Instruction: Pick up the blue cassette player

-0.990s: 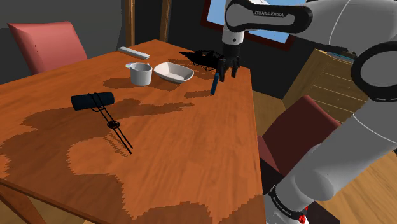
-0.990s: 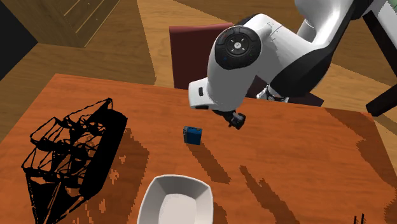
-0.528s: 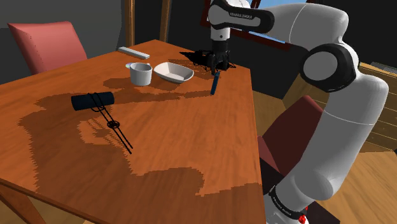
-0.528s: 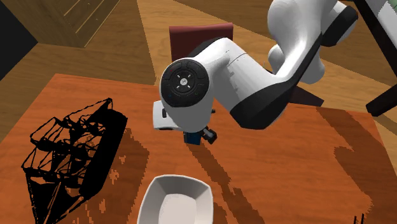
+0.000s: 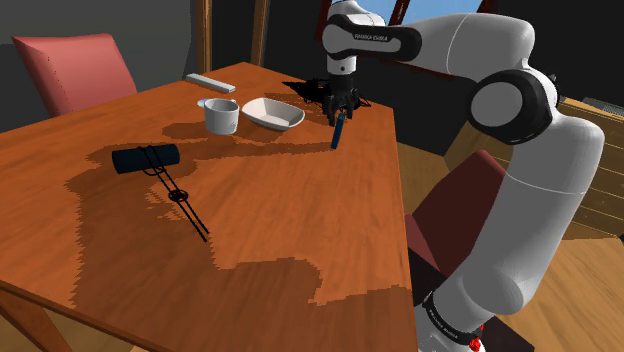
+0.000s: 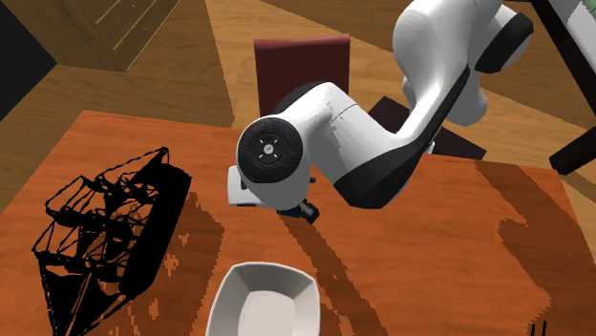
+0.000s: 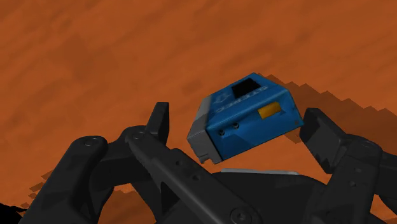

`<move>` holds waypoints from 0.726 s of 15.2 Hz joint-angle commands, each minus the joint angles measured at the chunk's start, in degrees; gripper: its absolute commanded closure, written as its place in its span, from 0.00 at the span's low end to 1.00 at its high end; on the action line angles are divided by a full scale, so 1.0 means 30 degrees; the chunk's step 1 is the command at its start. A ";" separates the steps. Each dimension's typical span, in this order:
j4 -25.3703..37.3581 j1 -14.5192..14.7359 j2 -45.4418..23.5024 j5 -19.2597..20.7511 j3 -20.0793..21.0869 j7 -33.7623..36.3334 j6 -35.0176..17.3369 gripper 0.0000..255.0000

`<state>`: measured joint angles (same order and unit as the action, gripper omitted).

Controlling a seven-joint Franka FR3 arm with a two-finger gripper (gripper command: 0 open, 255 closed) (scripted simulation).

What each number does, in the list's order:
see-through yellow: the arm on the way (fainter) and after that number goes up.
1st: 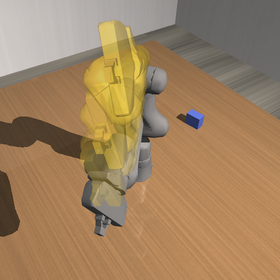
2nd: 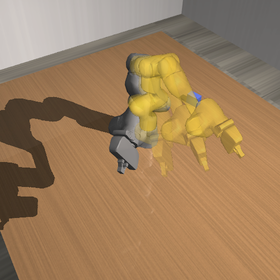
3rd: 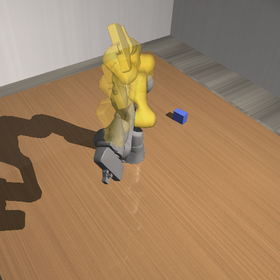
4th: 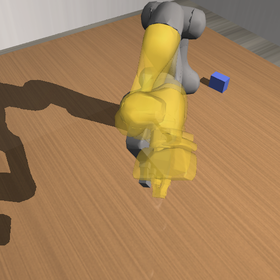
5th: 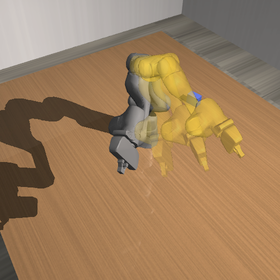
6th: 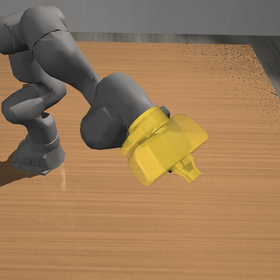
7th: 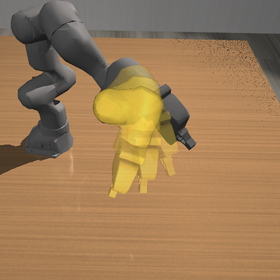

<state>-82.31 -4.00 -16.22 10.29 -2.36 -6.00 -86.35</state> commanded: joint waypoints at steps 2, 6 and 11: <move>-0.0181 0.0016 0.0033 -0.0003 0.0012 0.0054 -0.0154 1.00; -0.0200 0.0008 0.0041 -0.0001 0.0007 0.0044 -0.0169 1.00; -0.0167 0.0005 0.0019 -0.0002 0.0007 0.0039 -0.0158 1.00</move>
<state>-82.65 -3.95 -16.14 10.24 -2.30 -5.89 -86.78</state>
